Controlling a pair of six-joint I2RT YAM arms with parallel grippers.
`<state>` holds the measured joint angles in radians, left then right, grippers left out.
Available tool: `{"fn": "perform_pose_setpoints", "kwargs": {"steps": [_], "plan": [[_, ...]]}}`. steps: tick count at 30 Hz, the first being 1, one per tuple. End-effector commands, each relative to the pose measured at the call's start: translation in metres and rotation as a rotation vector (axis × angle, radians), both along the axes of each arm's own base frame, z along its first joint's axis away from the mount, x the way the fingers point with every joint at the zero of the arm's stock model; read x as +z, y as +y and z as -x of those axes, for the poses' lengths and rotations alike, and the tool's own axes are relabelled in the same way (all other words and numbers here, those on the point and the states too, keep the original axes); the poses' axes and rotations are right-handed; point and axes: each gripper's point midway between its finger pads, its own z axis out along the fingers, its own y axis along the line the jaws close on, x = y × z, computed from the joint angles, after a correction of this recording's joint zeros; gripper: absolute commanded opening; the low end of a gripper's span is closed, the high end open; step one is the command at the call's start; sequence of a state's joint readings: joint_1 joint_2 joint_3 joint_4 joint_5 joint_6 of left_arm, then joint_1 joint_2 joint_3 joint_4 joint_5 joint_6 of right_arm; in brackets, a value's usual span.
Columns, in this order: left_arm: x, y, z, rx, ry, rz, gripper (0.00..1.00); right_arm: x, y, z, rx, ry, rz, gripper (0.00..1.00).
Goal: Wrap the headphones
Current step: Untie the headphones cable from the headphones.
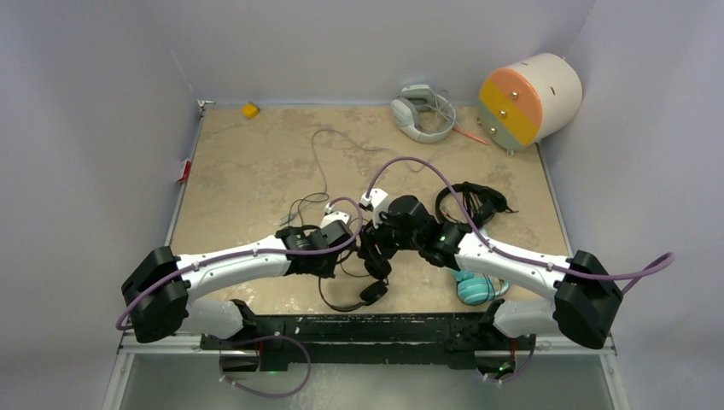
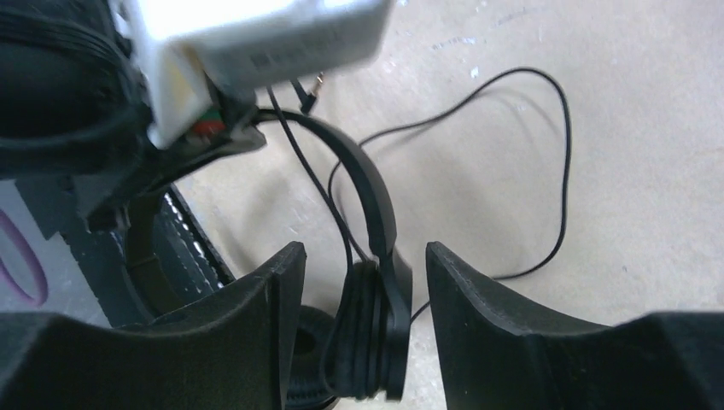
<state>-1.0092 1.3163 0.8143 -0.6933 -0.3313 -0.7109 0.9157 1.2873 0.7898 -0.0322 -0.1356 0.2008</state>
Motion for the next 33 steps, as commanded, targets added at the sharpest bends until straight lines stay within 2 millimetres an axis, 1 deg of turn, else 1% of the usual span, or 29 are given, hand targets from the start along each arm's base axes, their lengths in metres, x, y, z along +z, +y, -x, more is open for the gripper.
{"fn": "perform_pose_setpoints", "kwargs": {"steps": [1, 3, 4, 6, 12, 14, 15, 17, 20, 23, 26, 29, 33], "plan": [[0.017, -0.022, 0.004, -0.102, 0.028, 0.071, 0.0, 0.035, 0.023, -0.005, 0.073, -0.067, -0.105, 0.54], [0.019, -0.023, 0.004, -0.104, 0.033, 0.068, 0.0, 0.033, 0.025, -0.006, 0.076, -0.061, -0.099, 0.48], [0.02, -0.023, 0.004, -0.107, 0.034, 0.069, 0.0, 0.032, 0.025, -0.005, 0.081, -0.058, -0.097, 0.46], [0.021, -0.024, 0.005, -0.116, 0.036, 0.071, 0.0, 0.033, 0.027, -0.003, 0.098, -0.052, -0.104, 0.47], [0.022, -0.028, 0.004, -0.134, 0.033, 0.083, 0.0, 0.033, 0.038, 0.011, 0.195, -0.027, -0.158, 0.48], [0.024, -0.031, 0.004, -0.143, 0.03, 0.099, 0.0, 0.031, 0.039, 0.011, 0.199, -0.023, -0.16, 0.48], [0.025, -0.033, 0.004, -0.149, 0.029, 0.107, 0.0, 0.031, 0.04, 0.01, 0.192, -0.024, -0.158, 0.46], [0.029, -0.036, 0.005, -0.157, 0.03, 0.121, 0.0, 0.028, 0.039, 0.006, 0.173, -0.028, -0.146, 0.42], [0.035, -0.038, 0.006, -0.166, 0.029, 0.143, 0.0, 0.026, 0.035, 0.001, 0.146, -0.048, -0.129, 0.41], [0.04, -0.04, 0.008, -0.175, 0.027, 0.165, 0.0, 0.024, 0.032, -0.001, 0.134, -0.06, -0.121, 0.38], [0.043, -0.038, 0.008, -0.158, 0.018, 0.176, 0.0, 0.026, 0.031, -0.001, 0.151, -0.089, -0.119, 0.39], [0.045, -0.036, 0.006, -0.121, 0.009, 0.179, 0.0, 0.029, 0.028, 0.0, 0.155, -0.106, -0.126, 0.42], [0.045, -0.034, 0.005, -0.102, 0.009, 0.175, 0.0, 0.03, 0.021, 0.003, 0.148, -0.131, -0.139, 0.41]]}}
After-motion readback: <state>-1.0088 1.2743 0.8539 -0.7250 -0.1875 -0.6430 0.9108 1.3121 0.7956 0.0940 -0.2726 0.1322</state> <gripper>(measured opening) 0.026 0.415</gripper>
